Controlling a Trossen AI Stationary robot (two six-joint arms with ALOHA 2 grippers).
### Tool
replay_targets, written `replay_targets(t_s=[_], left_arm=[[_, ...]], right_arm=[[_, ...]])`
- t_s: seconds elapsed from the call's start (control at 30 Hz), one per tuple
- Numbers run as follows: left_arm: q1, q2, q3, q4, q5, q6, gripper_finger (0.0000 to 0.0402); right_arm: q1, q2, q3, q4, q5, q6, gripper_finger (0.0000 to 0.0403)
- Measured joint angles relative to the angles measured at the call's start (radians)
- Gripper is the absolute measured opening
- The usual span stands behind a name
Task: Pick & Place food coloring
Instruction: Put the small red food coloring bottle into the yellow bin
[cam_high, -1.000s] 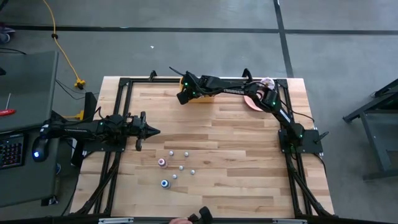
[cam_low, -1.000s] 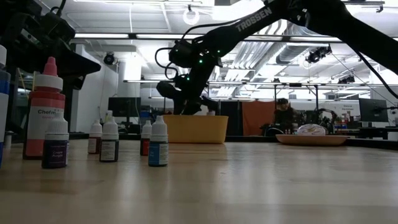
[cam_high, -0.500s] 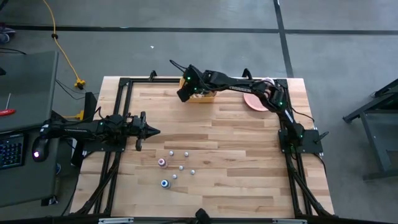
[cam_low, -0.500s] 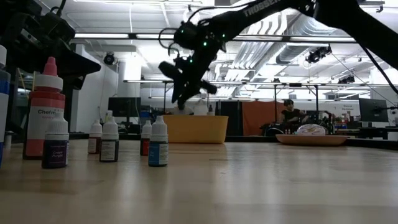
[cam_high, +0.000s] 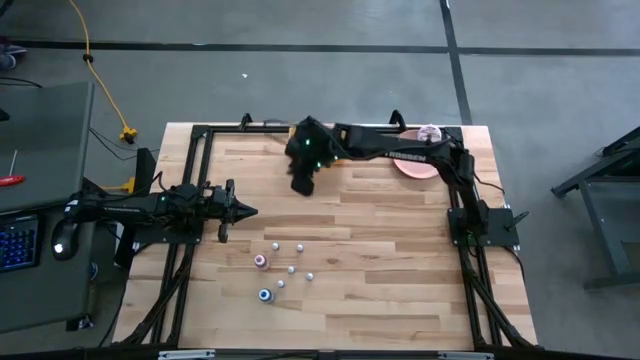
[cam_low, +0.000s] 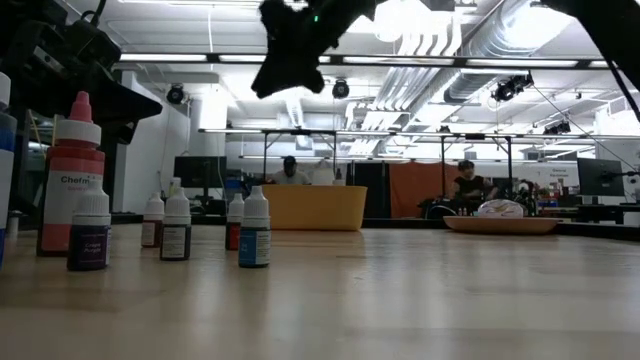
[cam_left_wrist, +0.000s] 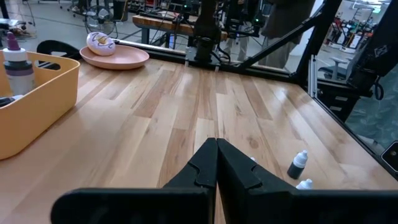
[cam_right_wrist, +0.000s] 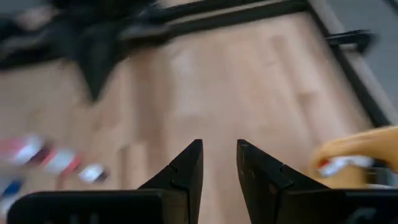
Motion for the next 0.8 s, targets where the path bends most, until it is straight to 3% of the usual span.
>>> replay_targets(t_s=[0.37, 0.67, 0.8], left_arm=[[0.000, 0.000, 0.000, 0.000, -0.001, 0.000, 0.0001], [0.000, 0.000, 0.000, 0.000, -0.002, 0.000, 0.0001], [0.000, 0.000, 0.000, 0.000, -0.002, 0.000, 0.0001]], right_arm=[[0.173, -0.029, -0.001, -0.165, 0.009, -0.201, 0.0094], [0.267, -0.001, -0.001, -0.202, 0.027, -0.186, 0.0196], [0.289, 0.034, -0.001, -0.210, 0.084, -0.171, 0.0225]])
